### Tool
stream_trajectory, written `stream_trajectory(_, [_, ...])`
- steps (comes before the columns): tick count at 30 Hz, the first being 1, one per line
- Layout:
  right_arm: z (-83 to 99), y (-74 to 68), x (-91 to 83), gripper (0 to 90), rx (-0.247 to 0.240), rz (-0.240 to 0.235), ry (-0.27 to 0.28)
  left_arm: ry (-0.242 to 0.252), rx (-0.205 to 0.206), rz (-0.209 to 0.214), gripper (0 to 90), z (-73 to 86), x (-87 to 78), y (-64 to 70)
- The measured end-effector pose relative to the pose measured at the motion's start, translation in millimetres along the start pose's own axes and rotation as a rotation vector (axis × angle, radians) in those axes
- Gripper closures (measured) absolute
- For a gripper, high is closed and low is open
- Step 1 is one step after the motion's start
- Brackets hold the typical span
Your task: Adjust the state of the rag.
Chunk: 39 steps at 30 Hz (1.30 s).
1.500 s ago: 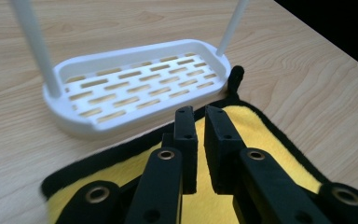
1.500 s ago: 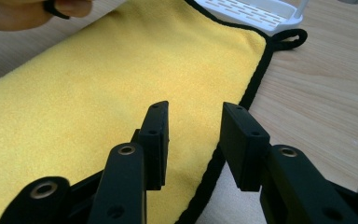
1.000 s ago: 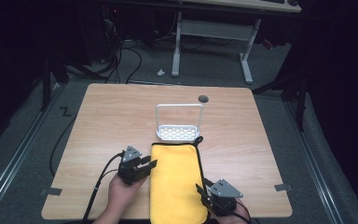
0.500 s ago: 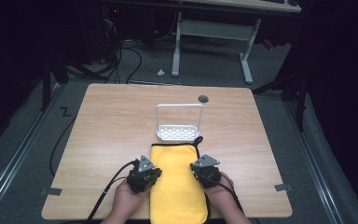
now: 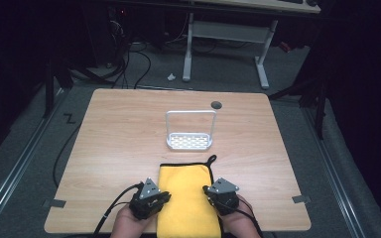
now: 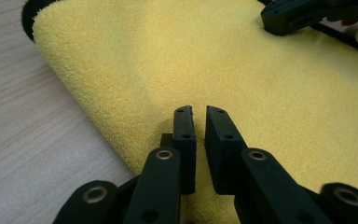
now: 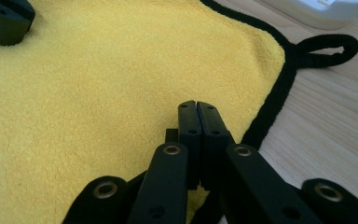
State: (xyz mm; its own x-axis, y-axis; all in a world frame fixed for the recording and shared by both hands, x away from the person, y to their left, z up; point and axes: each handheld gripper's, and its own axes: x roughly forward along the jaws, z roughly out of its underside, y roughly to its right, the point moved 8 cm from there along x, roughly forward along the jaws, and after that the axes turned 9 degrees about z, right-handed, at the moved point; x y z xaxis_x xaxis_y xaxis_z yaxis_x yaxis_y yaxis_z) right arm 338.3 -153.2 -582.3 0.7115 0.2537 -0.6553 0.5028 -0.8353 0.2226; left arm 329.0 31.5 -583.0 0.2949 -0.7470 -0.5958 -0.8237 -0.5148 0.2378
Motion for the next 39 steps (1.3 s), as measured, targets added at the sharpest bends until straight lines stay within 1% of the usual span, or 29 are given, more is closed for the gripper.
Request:
stream_trajectory(2, [-0.3,0.3,0.4,89.9,0.005,-0.001,-0.001,-0.007,0.007,0.006,81.6,-0.2,-0.3,0.0])
stream_trajectory(4, [-0.4,0.6,0.8,89.8,0.021,-0.009,0.001,-0.006,-0.018,0.024,80.0,-0.8,-0.8,-1.0])
stream_trajectory(7, [-0.1,0.1,0.6,89.8,0.016,-0.005,0.004,0.003,-0.03,0.039,76.8,-0.9,-1.5,-0.5])
stream_trajectory(9, [-0.2,-0.3,0.6,89.8,0.012,-0.001,0.005,0.009,-0.034,0.035,73.2,-2.7,-3.8,-1.5])
stream_trajectory(12, [-0.1,-0.2,0.5,89.8,0.01,-0.002,0.005,0.051,-0.052,0.015,67.5,-8.7,-12.5,-9.5])
stream_trajectory(15, [-0.2,-0.3,0.7,89.8,0.009,-0.002,0.007,0.1,-0.097,-0.022,60.9,-16.2,-22.8,-27.4])
stream_trajectory(17, [-0.2,-0.3,0.6,89.8,0.008,-0.003,0.006,0.119,-0.136,-0.046,55.9,-20.6,-26.1,-40.5])
stream_trajectory(18, [-0.2,-0.2,0.6,89.8,0.009,-0.005,0.005,0.126,-0.156,-0.047,53.9,-22.9,-26.1,-46.0])
stream_trajectory(21, [-0.1,0.2,0.6,89.7,0.006,-0.01,0.007,0.121,-0.208,-0.059,45.8,-28.0,-17.1,-61.7])
stream_trajectory(22, [-0.1,0.2,0.7,89.7,0.005,-0.01,0.008,0.111,-0.233,-0.054,44.1,-29.2,-12.4,-65.9])
stream_trajectory(24, [-0.1,0.1,0.6,89.7,0.003,-0.009,0.008,0.106,-0.272,-0.043,42.4,-32.6,-2.9,-71.4])
stream_trajectory(25, [0.1,0.0,0.5,89.5,0.005,-0.009,0.007,0.096,-0.286,-0.053,42.2,-33.8,1.8,-73.7])
stream_trajectory(27, [0.3,0.1,0.1,89.0,0.005,-0.011,0.008,0.075,-0.316,-0.057,43.0,-35.4,10.0,-77.5])
stream_trajectory(28, [0.9,0.2,-0.7,88.6,0.007,-0.011,0.006,0.082,-0.324,-0.055,45.1,-36.8,12.0,-78.1])
stream_trajectory(31, [4.5,0.0,-5.6,87.3,0.013,-0.019,-0.004,0.089,-0.347,-0.025,57.7,-38.1,16.9,-74.8])
stream_trajectory(32, [5.6,-0.1,-7.2,87.1,0.013,-0.024,-0.004,0.089,-0.346,-0.021,61.0,-38.0,18.3,-73.2])
stream_trajectory(33, [6.9,0.0,-8.8,86.9,0.011,-0.028,-0.005,0.085,-0.331,-0.019,64.7,-37.6,19.6,-71.4])
stream_trajectory(35, [8.1,0.8,-10.2,85.2,0.021,-0.033,-0.004,0.079,-0.285,-0.025,72.1,-36.6,21.9,-68.4])
stream_trajectory(36, [8.1,1.8,-11.2,82.7,0.033,-0.035,-0.011,0.079,-0.276,-0.028,74.7,-36.2,22.5,-67.7])
stream_trajectory(37, [6.7,3.3,-11.7,80.3,0.045,-0.037,-0.003,0.08,-0.268,-0.026,76.8,-35.6,22.8,-66.5])
stream_trajectory(38, [3.7,7.5,-12.6,77.4,0.063,-0.024,0.015,0.081,-0.263,-0.029,78.4,-35.2,22.9,-66.1])
stream_trajectory(39, [1.5,10.4,-12.9,75.5,0.082,-0.021,0.028,0.086,-0.257,-0.03,78.8,-34.9,23.1,-65.2])
